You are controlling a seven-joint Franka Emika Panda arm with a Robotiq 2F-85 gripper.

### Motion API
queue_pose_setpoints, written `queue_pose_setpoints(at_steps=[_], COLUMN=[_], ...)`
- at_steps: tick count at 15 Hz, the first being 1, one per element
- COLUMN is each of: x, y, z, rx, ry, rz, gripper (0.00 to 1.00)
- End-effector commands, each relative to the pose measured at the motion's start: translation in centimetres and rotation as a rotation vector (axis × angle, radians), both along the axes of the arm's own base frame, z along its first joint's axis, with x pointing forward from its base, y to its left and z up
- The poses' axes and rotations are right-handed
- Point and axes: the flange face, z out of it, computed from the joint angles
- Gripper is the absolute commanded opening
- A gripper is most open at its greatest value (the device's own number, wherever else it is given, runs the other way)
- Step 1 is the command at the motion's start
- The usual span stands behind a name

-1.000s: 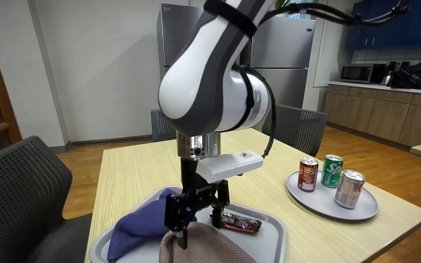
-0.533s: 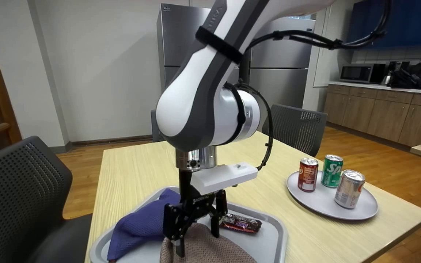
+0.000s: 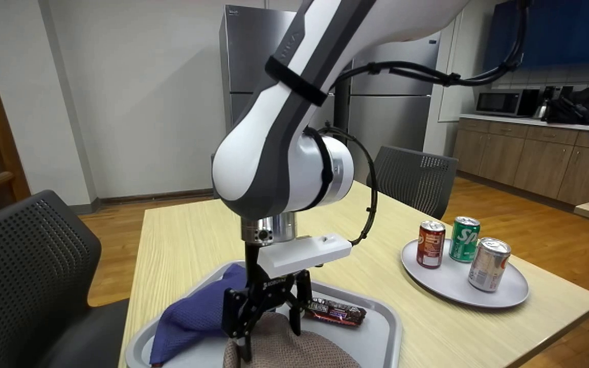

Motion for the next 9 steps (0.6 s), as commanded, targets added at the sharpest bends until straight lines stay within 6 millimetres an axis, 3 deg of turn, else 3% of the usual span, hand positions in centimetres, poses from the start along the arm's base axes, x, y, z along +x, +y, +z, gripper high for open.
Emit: queue_pose_setpoints(at_steps=[1,8,9], x=[0.60,0.62,0.60], y=[1.08,1.84,1.89], z=[-0.51,-1.40,-1.49], rx=[-0.015,-0.025,-0.028], ry=[0.004,0.013,0.014], rz=[-0.015,-0.020,-0.028], gripper=[1.00,1.00,0.75])
